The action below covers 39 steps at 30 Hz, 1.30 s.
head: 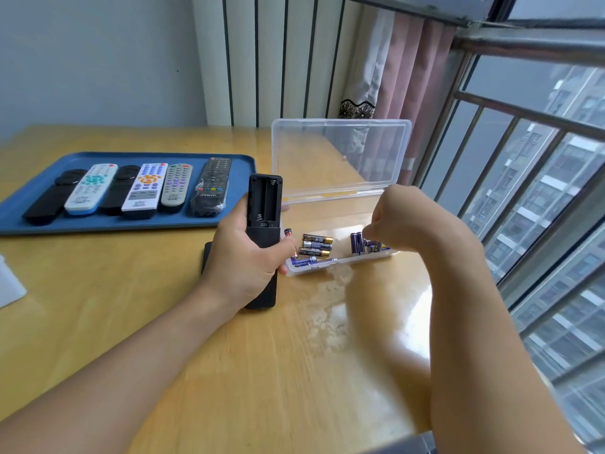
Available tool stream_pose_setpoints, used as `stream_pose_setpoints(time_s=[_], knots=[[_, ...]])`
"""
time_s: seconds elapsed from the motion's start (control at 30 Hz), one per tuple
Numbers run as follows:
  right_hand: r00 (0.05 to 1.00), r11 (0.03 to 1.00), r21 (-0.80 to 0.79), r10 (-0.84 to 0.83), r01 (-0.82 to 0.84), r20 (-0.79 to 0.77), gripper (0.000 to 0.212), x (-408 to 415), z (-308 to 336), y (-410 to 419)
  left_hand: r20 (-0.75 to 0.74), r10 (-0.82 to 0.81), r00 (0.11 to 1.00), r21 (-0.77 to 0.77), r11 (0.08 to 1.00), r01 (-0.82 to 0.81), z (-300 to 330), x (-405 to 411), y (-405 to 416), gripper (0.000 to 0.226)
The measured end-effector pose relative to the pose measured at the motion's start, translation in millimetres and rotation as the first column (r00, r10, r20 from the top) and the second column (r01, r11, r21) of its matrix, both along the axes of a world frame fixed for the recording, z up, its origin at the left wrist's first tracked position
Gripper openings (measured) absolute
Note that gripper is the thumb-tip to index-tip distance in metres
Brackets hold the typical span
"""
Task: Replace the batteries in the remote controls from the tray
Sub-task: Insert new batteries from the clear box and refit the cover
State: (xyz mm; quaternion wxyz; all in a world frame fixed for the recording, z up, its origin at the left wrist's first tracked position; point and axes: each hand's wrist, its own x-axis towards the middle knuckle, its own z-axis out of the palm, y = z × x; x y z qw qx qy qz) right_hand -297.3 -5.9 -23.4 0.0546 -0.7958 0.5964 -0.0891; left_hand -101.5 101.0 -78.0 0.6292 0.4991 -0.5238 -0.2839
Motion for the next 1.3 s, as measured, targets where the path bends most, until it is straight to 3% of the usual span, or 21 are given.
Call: stream_pose_setpoints(time_s=[0.13,0.23,0.4,0.57,0.7,0.77,0.87,0.97,1.07,1.17,1.3], knots=[[0.996,1.000,0.017,-0.011,0.012,-0.090,0.012,4,-7,-3,0.030,0.008,1.000,0.016,1.000,-0.008,-2,1,0,0.040],[0.988,0.999,0.001,-0.035,0.036,-0.149,0.024,6,-9,-2,0.030,0.004,1.000,0.025,1.000,-0.005,-2,1,-1,0.038],[0.948,0.997,-0.060,-0.073,0.057,-0.311,0.027,19,-2,9,-0.004,0.000,1.000,0.047,0.999,0.000,-4,5,-5,0.036],[0.902,0.994,-0.079,0.036,-0.078,-0.430,0.032,19,3,0,-0.057,-0.018,0.998,0.072,0.997,0.022,-8,9,-11,0.037],[0.893,0.975,-0.013,0.197,-0.221,-0.405,0.031,16,2,-17,-0.137,-0.038,0.990,0.134,0.989,0.057,-9,13,-15,0.035],[0.911,0.955,0.035,0.292,-0.295,-0.290,0.025,16,8,-19,-0.186,-0.035,0.982,0.163,0.984,0.066,-10,15,-17,0.034],[0.899,0.902,-0.014,0.431,-0.431,0.074,0.019,21,9,-18,-0.255,-0.060,0.965,0.203,0.972,0.114,-13,17,-21,0.033],[0.764,0.874,-0.050,0.449,-0.483,0.464,0.013,36,5,-12,-0.272,-0.075,0.959,0.223,0.965,0.139,-12,19,-21,0.032],[0.572,0.853,-0.005,0.355,-0.522,0.739,0.012,59,2,-6,-0.324,-0.044,0.945,0.216,0.969,0.120,-4,23,-19,0.030],[0.393,0.808,0.019,0.265,-0.588,0.880,0.014,83,6,2,-0.432,0.027,0.901,0.246,0.965,0.089,7,38,-9,0.029],[0.325,0.724,0.064,0.227,-0.687,0.918,0.019,112,9,21,-0.480,0.036,0.876,0.288,0.950,0.119,20,66,15,0.022]])
